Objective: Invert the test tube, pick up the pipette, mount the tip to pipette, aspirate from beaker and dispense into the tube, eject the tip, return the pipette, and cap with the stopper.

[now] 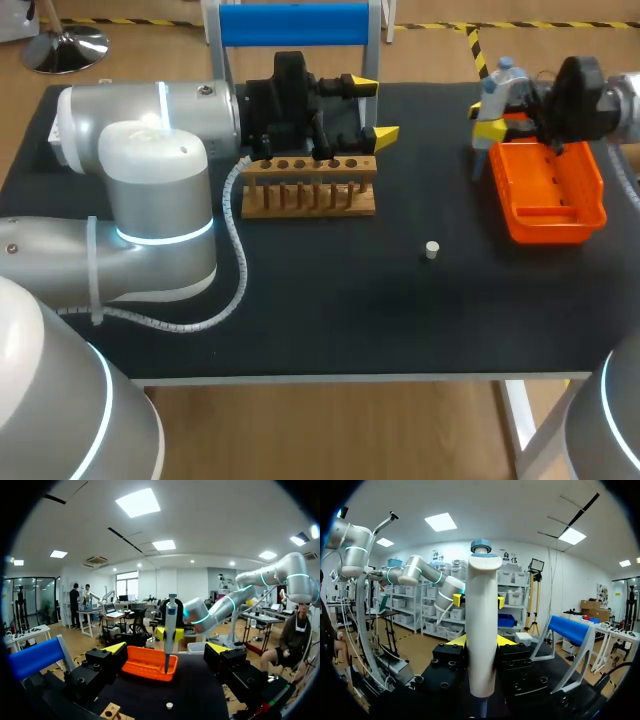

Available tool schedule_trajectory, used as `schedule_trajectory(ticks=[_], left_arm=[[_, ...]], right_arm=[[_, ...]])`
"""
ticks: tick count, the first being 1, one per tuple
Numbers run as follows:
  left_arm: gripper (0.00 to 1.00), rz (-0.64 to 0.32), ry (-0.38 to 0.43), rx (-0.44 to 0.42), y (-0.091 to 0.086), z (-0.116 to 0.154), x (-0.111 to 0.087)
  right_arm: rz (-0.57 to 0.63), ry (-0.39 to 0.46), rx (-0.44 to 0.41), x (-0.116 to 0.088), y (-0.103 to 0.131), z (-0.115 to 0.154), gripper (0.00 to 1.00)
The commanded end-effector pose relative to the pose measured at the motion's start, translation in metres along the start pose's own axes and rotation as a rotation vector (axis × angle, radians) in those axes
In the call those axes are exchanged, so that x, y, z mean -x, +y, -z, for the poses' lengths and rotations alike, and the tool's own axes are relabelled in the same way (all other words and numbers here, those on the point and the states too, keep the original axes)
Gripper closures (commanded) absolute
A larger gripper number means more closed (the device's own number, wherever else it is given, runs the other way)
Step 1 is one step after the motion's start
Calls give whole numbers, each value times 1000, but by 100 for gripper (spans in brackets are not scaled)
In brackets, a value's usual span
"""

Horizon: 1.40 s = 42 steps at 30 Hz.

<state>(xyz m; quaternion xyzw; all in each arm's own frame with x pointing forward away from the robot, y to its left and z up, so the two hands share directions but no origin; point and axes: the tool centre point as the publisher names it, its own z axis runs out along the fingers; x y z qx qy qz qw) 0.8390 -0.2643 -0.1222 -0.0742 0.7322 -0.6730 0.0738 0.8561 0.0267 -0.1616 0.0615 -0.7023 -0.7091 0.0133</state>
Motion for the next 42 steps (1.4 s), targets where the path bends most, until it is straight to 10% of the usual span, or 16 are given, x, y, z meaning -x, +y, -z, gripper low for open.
schedule_trajectory(ticks=[1,42], left_arm=[[0,1,3,1,0,1,1],[0,1,3,1,0,1,1]], right_arm=[[0,-27,-1,-2,2,-26,100],[-41,52,12,-7,1,-135,100]])
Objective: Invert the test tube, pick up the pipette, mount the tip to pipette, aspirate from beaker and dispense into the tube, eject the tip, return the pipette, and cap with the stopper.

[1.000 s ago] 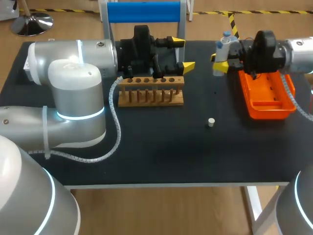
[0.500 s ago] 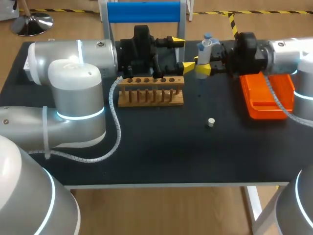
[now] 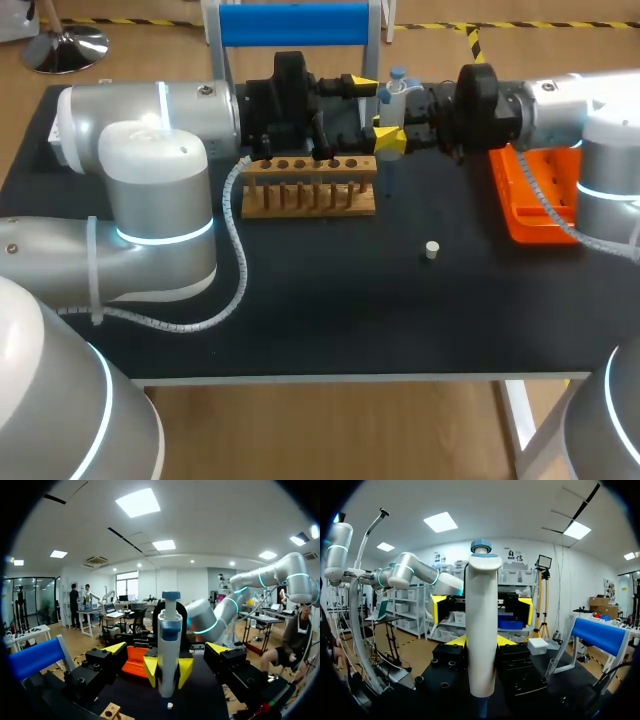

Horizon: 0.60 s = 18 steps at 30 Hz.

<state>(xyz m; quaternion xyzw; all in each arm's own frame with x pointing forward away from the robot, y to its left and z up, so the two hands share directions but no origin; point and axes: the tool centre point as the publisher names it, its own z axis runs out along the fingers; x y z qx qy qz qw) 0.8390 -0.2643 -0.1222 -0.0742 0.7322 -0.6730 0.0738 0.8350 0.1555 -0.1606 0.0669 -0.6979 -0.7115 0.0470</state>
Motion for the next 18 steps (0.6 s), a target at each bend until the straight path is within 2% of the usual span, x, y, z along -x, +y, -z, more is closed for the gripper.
schedule_trajectory(ticks=[1,11,12,13,14,16,18], left_arm=[[0,1,3,1,0,1,1],[1,1,3,1,0,1,1],[10,1,3,1,0,1,1],[36,1,3,1,0,1,1],[51,1,3,1,0,1,1],[54,1,3,1,0,1,1],[64,1,3,1,0,1,1]], right_arm=[[-2,-6,-2,1,1,-6,100],[0,-12,3,1,4,-14,100],[0,-12,2,0,4,-14,100],[-1,-12,2,0,4,-14,100],[-1,-13,1,0,3,-14,100],[-3,-13,1,-1,2,-15,100],[-5,-13,0,-2,2,-15,100]])
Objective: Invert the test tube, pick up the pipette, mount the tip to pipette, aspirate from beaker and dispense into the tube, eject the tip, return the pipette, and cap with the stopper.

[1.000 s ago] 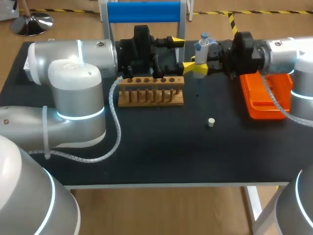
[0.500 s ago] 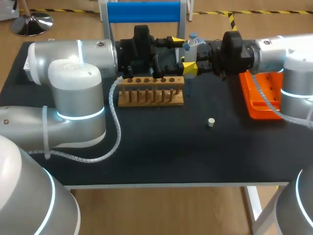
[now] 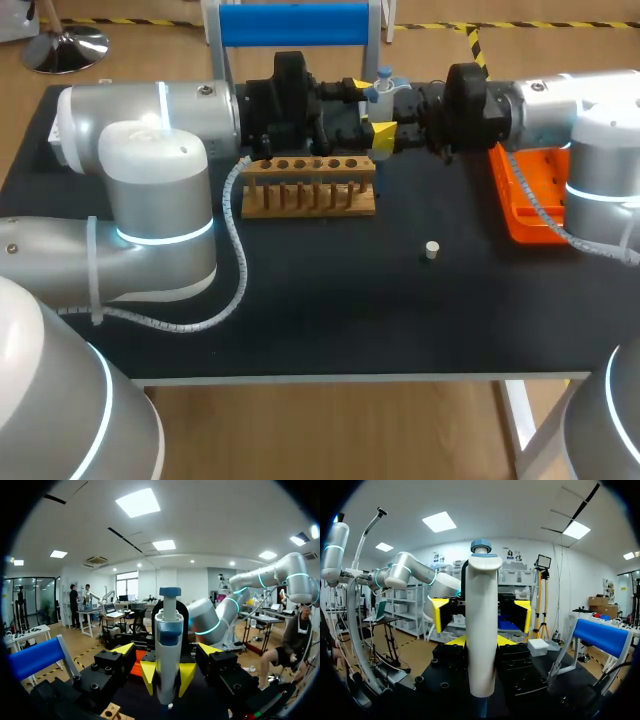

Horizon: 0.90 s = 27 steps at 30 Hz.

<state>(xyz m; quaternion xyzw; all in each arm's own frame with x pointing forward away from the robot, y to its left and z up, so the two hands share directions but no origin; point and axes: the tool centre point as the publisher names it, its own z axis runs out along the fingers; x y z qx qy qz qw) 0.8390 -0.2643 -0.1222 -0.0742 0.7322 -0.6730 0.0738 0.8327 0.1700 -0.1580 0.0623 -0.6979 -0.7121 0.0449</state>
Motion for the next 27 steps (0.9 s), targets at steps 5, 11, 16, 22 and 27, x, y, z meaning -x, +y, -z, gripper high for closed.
schedule_trajectory(ticks=[5,11,16,22,27], left_arm=[[76,1,3,1,0,1,1],[100,1,3,1,0,1,1],[100,1,3,1,0,1,1],[100,1,3,1,0,1,1],[100,1,3,1,0,1,1]], right_arm=[[-6,-4,0,-2,-1,-1,100],[-7,-2,2,-2,-1,-3,100],[-9,3,-2,-3,-1,-3,100],[-17,11,-10,-5,-1,0,0],[-19,15,-11,-7,0,15,0]])
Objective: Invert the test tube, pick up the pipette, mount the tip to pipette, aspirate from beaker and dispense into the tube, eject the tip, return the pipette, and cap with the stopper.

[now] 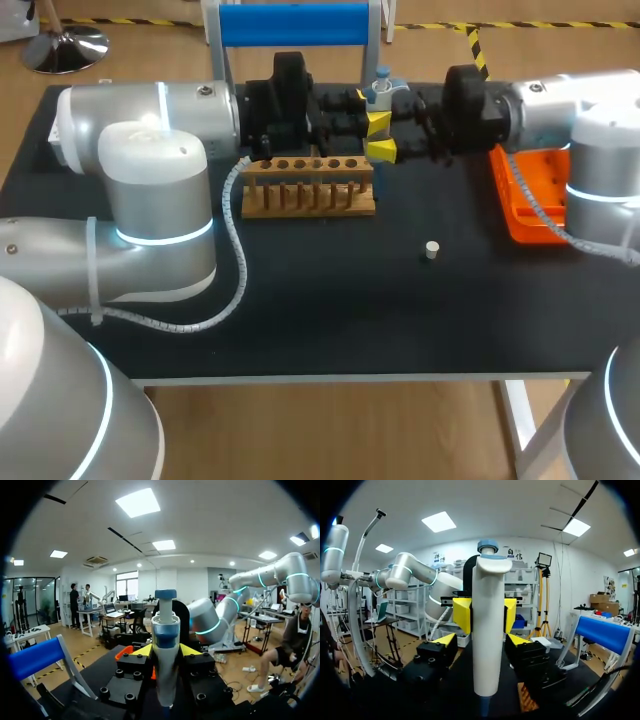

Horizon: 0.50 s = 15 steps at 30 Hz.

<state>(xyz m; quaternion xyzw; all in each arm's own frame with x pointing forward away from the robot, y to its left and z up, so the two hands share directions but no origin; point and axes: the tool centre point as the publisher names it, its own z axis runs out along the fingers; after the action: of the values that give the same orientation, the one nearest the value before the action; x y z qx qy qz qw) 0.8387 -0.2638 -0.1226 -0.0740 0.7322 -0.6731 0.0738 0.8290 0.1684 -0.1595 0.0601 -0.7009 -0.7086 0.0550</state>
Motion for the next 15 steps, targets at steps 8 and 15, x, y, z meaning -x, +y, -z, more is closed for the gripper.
schedule_trajectory(ticks=[8,15], left_arm=[[100,1,3,1,-1,0,1],[100,1,3,1,-1,0,1]], right_arm=[[-14,-40,10,5,4,61,0],[-6,-131,-5,32,6,87,0]])
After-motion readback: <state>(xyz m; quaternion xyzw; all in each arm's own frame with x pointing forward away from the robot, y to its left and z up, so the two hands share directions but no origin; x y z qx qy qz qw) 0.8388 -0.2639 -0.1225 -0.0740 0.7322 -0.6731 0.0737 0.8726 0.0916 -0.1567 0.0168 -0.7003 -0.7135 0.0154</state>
